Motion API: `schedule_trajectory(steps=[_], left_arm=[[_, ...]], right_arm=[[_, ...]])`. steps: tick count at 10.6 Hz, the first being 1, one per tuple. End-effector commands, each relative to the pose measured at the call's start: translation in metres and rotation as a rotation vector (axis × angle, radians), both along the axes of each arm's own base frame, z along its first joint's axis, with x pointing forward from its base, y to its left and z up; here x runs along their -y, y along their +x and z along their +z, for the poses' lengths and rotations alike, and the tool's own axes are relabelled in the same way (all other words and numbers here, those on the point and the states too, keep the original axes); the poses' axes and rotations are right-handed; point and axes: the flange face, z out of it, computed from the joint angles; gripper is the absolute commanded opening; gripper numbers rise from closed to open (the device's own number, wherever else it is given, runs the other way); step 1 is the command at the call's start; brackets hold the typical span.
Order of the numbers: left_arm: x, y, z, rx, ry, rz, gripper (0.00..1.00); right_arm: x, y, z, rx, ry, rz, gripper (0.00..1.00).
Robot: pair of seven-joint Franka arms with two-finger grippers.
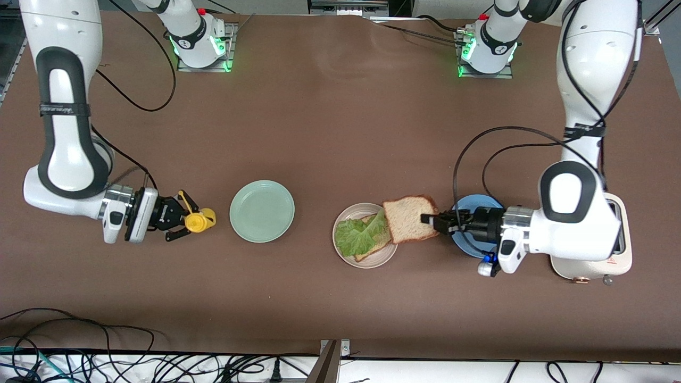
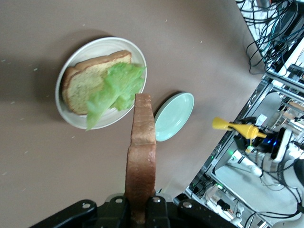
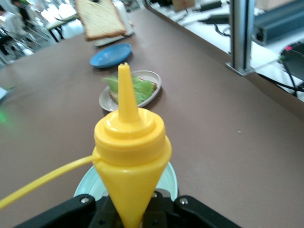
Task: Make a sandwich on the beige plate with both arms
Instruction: 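Move the mustard back while the left gripper carries bread to the sandwich, then lower the bread onto the lettuce while the right gripper sets mustard down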
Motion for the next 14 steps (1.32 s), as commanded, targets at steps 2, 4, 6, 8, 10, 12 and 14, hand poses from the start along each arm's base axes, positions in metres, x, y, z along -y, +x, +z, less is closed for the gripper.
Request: schedule_trajectory(steps=[2, 4, 6, 8, 10, 12, 14], left_arm=[[0.043, -0.006, -0.019, 0.015, 0.000, 0.075, 0.00], [0.051, -0.008, -0.033, -0.007, -0.038, 0.134, 0.00], [0.067, -0.012, -0.053, -0.008, -0.015, 0.142, 0.00], [0.076, -0.013, -0.070, -0.001, 0.006, 0.169, 0.00], [0.087, -0.018, -0.083, -0.010, 0.001, 0.198, 0.00], [0.093, -0.020, -0.087, 0.003, 0.013, 0.215, 0.00], [0.100, -0.022, -0.097, 0.008, 0.029, 0.225, 0.00]], right_arm=[[0.014, -0.030, -0.032, 0.123, 0.127, 0.123, 0.00], [0.036, -0.039, -0.061, 0.188, 0.128, 0.161, 0.00], [0.045, -0.046, -0.089, 0.225, 0.131, 0.199, 0.00], [0.050, -0.052, -0.109, 0.240, 0.143, 0.210, 0.00], [0.045, -0.057, -0.129, 0.259, 0.234, 0.162, 0.00], [0.045, -0.057, -0.129, 0.259, 0.235, 0.161, 0.00], [0.045, -0.057, -0.130, 0.252, 0.229, 0.155, 0.35]])
